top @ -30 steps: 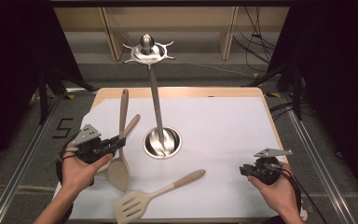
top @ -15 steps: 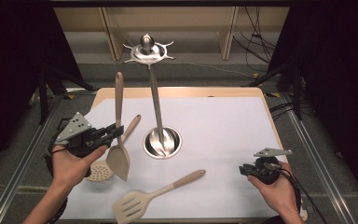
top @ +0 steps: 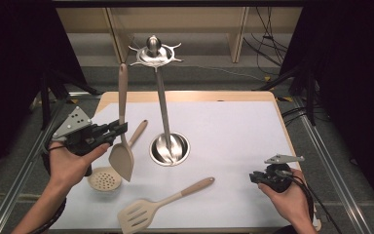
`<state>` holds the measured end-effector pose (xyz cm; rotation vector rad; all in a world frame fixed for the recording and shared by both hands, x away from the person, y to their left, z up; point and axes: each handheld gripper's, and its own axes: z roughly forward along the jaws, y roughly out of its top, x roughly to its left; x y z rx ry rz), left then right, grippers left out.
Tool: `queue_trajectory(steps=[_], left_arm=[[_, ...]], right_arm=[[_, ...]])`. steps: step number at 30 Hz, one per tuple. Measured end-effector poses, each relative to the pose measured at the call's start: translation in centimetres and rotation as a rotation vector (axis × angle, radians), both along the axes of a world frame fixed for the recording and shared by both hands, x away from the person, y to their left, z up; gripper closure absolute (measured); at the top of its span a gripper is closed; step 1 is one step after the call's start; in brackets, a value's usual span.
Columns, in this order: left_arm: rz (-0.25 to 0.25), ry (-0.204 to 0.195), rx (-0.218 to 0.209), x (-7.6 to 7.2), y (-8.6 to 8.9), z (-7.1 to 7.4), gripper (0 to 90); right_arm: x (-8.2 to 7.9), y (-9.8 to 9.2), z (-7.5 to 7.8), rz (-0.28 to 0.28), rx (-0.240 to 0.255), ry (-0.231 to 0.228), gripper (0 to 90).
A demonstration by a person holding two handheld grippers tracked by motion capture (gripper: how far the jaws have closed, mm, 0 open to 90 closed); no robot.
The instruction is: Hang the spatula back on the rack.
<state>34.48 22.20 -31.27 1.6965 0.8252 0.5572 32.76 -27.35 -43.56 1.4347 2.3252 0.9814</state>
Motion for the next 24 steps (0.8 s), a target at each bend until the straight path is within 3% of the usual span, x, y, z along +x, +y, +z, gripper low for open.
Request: queue_trajectory(steps=[3, 24], left_arm=[[-0.006, 0.003, 0.004, 0.3, 0.0, 0.1, 78.0], [-0.024, 0.028, 0.034, 1.6, -0.4, 0.5, 78.0]], right_arm=[[-0.1, 0.1, 0.1, -0.012, -0.028, 0.007, 76.2], [-0.1, 0.0, 0.2, -0.010, -0.028, -0.002, 76.4]])
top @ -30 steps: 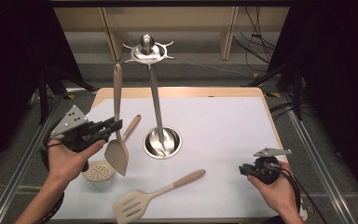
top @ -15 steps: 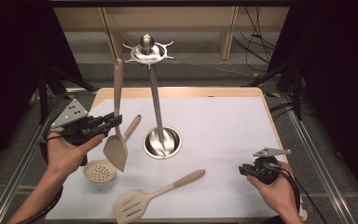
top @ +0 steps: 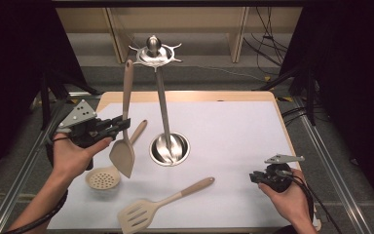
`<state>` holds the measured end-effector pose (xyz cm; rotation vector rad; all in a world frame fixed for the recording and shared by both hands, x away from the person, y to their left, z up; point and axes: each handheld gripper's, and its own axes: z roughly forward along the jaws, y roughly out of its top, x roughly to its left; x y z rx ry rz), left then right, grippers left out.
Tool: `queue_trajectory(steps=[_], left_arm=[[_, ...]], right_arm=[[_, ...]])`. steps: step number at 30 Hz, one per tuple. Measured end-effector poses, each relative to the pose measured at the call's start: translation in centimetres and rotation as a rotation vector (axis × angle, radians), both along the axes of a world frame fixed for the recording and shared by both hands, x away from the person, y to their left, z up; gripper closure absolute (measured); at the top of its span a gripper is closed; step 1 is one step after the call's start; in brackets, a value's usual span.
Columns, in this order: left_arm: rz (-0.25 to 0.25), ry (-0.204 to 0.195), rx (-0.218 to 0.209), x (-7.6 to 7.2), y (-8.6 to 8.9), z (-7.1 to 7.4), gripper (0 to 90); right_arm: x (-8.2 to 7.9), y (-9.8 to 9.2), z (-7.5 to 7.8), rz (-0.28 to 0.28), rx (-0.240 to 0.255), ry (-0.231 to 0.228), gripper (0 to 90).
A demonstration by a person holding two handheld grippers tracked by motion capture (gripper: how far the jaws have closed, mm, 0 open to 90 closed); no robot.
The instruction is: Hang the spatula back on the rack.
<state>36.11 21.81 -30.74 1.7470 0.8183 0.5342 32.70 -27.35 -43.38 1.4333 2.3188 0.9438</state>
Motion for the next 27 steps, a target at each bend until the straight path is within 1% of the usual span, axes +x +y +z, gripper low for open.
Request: queue_trajectory(steps=[3, 8, 15, 16, 17, 18, 19, 21, 24, 25, 26, 27], left_arm=[[-0.001, 0.003, 0.009, 0.2, -0.2, 0.0, 78.0], [-0.003, 0.016, 0.011, 0.8, -0.6, -0.1, 77.9], [-0.004, 0.018, 0.001, 1.2, -1.2, -0.5, 77.8], [-0.002, 0.022, 0.002, 1.2, -1.2, -0.5, 77.7], [-0.005, 0.021, 0.002, 1.3, -1.3, -0.6, 77.7], [-0.006, 0.024, 0.001, 1.3, -1.4, -0.6, 77.6], [-0.005, 0.026, -0.004, 1.4, -1.5, -0.7, 77.5], [-0.002, 0.024, 0.001, 1.5, -1.6, -0.7, 77.4], [0.000, 0.028, -0.004, 1.6, -1.7, -0.8, 77.2], [-0.001, 0.028, -0.007, 1.7, -1.7, -0.8, 77.0], [-0.002, 0.028, -0.007, 1.7, -1.8, -0.8, 76.8], [-0.001, 0.028, -0.006, 1.7, -1.8, -0.8, 76.6]], right_arm=[[0.0, 0.0, 0.0, -0.003, 0.002, -0.002, 76.5], [0.0, 0.0, 0.0, 0.001, 0.001, 0.000, 76.5], [0.0, -0.1, 0.0, -0.009, 0.004, 0.002, 76.4], [-0.1, -0.1, 0.1, -0.014, 0.004, 0.006, 76.4], [-0.2, 0.0, 0.1, -0.025, 0.007, 0.021, 76.3], [-0.2, 0.0, 0.1, -0.024, 0.006, 0.023, 76.3], [-0.2, -0.1, 0.1, -0.024, 0.005, 0.018, 76.3], [-0.2, -0.1, 0.1, -0.027, 0.010, 0.015, 76.2], [-0.3, -0.1, 0.2, -0.025, 0.005, 0.016, 76.1], [-0.1, -0.2, 0.0, -0.008, 0.017, 0.004, 76.0], [-0.1, -0.3, -0.1, 0.002, 0.018, -0.004, 75.9], [-0.1, -0.3, 0.0, -0.011, 0.002, -0.002, 75.9]])
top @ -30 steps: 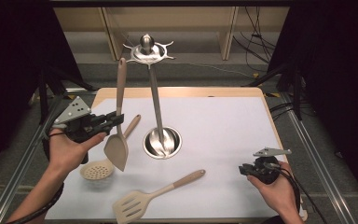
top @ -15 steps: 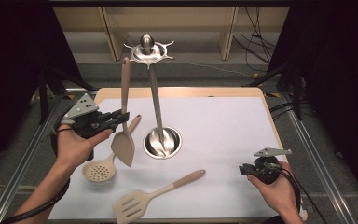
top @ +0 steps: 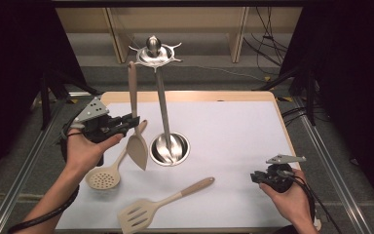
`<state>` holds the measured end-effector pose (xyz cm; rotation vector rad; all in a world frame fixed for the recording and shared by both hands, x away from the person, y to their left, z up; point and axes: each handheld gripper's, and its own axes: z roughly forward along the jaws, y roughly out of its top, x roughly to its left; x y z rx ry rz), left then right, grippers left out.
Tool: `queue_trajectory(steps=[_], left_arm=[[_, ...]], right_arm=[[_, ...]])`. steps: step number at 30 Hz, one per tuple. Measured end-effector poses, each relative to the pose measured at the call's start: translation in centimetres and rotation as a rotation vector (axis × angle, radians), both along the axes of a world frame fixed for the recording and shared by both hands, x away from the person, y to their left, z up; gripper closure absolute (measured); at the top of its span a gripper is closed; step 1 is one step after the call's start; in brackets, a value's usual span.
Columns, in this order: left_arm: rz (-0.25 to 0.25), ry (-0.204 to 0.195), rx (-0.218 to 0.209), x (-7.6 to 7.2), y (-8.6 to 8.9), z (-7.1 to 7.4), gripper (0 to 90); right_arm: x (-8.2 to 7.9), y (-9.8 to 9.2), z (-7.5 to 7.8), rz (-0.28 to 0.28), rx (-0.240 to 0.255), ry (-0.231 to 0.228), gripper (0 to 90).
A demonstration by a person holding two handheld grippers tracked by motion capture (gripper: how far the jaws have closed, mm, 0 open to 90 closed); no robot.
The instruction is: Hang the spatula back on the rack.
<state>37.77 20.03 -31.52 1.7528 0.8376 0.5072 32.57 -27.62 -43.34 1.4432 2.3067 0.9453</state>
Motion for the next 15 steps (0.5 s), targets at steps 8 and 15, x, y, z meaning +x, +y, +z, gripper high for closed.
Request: queue_trajectory(steps=[8, 15], left_arm=[[0.008, -0.017, -0.013, -0.5, 0.4, 0.5, 76.7], [0.024, -0.057, -0.091, -1.2, 0.8, 2.4, 88.9]], right_arm=[[-0.1, 0.0, 0.1, -0.006, 0.005, 0.009, 75.9], [-0.1, 0.1, 0.1, -0.018, 0.003, 0.019, 76.1]])
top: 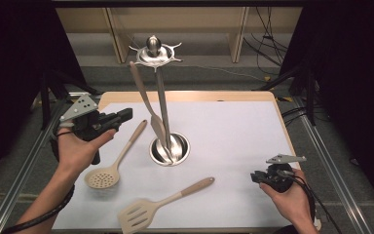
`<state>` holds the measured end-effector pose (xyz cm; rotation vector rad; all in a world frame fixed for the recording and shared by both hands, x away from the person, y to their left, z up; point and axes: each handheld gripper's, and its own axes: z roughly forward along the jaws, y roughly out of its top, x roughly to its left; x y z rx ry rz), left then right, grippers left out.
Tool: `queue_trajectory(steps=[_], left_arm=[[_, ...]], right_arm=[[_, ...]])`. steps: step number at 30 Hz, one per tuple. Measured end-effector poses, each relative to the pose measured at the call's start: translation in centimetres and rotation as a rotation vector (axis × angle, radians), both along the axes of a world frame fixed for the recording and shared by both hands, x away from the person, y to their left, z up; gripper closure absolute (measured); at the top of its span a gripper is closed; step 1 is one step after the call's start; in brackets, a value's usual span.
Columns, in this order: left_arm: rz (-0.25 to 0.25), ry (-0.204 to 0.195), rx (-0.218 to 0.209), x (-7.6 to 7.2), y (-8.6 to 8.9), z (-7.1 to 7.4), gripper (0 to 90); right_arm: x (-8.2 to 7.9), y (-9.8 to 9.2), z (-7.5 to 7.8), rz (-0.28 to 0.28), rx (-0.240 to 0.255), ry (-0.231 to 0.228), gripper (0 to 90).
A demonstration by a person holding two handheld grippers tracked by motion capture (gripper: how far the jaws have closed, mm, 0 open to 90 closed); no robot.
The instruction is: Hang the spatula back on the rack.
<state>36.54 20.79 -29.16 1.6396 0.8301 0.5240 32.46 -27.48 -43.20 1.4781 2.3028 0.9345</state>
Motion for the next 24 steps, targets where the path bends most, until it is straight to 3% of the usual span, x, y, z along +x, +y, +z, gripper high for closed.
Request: queue_trajectory(steps=[9, 14, 20, 21, 24], left_arm=[[0.021, -0.098, -0.063, -0.9, -0.2, 3.0, 89.3], [0.001, -0.134, -0.074, -1.1, -0.9, 4.5, 89.4], [-0.001, -0.193, -0.077, -0.4, -1.8, 5.9, 89.4], [0.005, -0.182, -0.079, -0.4, -2.0, 6.0, 89.4], [0.006, -0.195, -0.086, -0.1, -2.3, 6.6, 89.3]], right_arm=[[0.0, 0.1, 0.0, 0.002, -0.009, -0.012, 76.9], [0.0, 0.1, 0.0, 0.008, -0.006, 0.005, 77.4], [0.2, 0.1, -0.1, 0.027, -0.010, -0.022, 77.7], [0.0, 0.2, 0.0, 0.008, -0.003, 0.005, 77.8], [0.2, 0.0, -0.1, 0.026, -0.008, -0.020, 77.8]])
